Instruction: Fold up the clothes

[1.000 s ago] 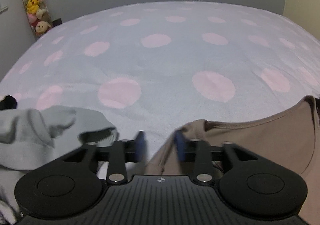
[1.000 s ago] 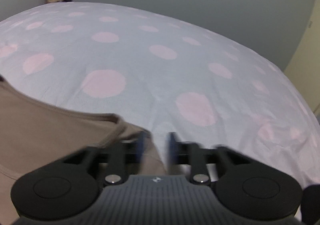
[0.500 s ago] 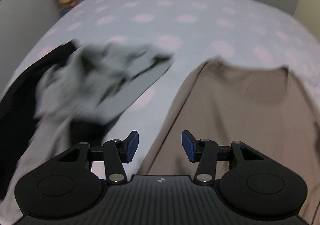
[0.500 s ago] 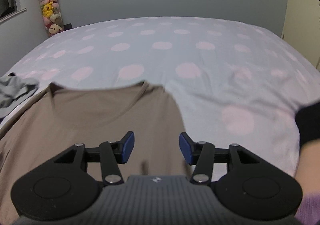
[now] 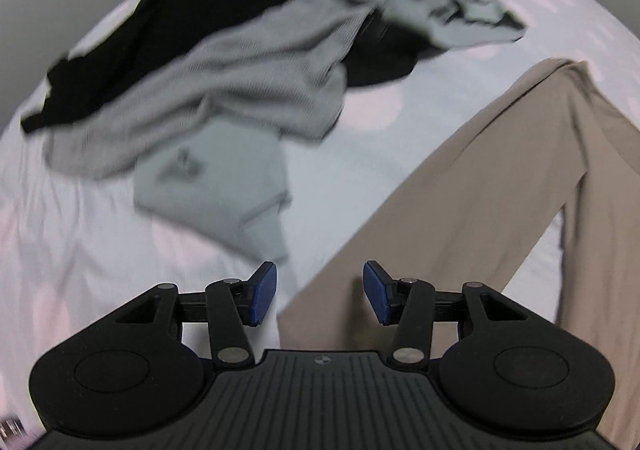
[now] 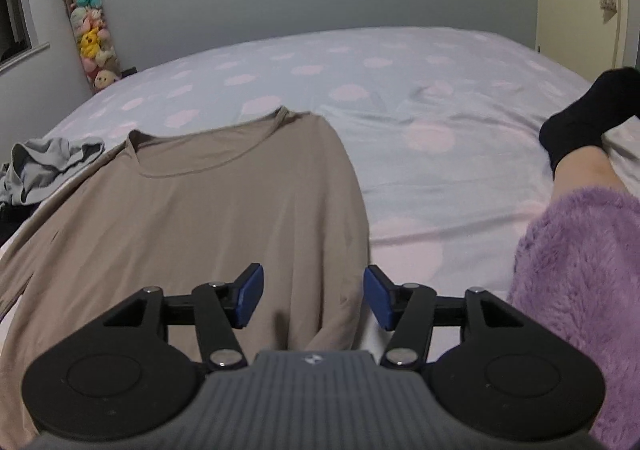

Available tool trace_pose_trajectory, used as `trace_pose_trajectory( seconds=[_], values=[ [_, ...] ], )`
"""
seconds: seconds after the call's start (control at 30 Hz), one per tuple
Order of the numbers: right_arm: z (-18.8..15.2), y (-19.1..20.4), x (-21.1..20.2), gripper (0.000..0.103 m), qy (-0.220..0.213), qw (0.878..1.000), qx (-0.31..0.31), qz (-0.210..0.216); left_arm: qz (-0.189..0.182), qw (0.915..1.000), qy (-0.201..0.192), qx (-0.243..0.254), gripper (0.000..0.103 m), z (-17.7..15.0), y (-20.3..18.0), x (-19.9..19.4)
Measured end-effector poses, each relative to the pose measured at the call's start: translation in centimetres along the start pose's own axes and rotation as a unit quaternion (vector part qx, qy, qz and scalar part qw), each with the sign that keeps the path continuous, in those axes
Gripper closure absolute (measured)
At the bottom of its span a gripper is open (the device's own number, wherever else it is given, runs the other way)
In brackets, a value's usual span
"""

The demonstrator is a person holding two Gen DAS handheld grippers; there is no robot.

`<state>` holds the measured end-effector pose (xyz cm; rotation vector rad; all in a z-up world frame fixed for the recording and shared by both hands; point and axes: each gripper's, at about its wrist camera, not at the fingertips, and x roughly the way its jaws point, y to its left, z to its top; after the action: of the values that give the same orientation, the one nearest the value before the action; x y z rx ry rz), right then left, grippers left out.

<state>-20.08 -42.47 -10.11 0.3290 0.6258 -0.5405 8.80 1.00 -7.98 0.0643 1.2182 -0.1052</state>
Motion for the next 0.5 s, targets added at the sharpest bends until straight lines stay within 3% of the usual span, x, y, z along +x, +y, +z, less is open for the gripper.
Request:
trace_pose_trajectory(
  seconds=[0.07,0.13,0.17,0.2,0.23,0.27,0.5],
  values=[
    [-0.2,0.1,-0.1,0.044,-0.008,1.0,-0.002,-0.001,0.003,0.9998,0.007,-0.02,0.058,-1.2,0.3,1.1],
    [-0.4,0.3,0.0,0.044,-0.008,1.0,-0.008,-0.007,0.007,0.9996,-0.011,-0.025,0.062,-2.1,0.2,1.0],
    [-0.5,0.5,0.0,0.044,-0.007,1.0,-0.013,-0.01,0.009,0.9995,-0.019,-0.023,0.069,-2.3,0.1,0.7],
    [-0.6,0.7,0.1,0.044,-0.006,1.0,-0.018,-0.014,0.008,0.9995,-0.023,-0.021,0.085,-2.3,0.0,0.5],
    [-0.7,0.9,0.1,0.044,-0.005,1.0,-0.022,-0.016,0.005,0.9995,-0.025,-0.021,0.095,-2.3,-0.1,0.4],
    [-0.8,1.0,0.1,0.044,-0.006,1.0,-0.026,-0.017,0.002,0.9994,-0.027,-0.02,0.098,-2.3,-0.1,0.3],
    [-1.1,1.2,0.1,0.044,-0.01,0.999,-0.033,-0.026,-0.014,0.9946,-0.093,-0.042,0.102,-2.1,0.2,-2.3]
  ],
)
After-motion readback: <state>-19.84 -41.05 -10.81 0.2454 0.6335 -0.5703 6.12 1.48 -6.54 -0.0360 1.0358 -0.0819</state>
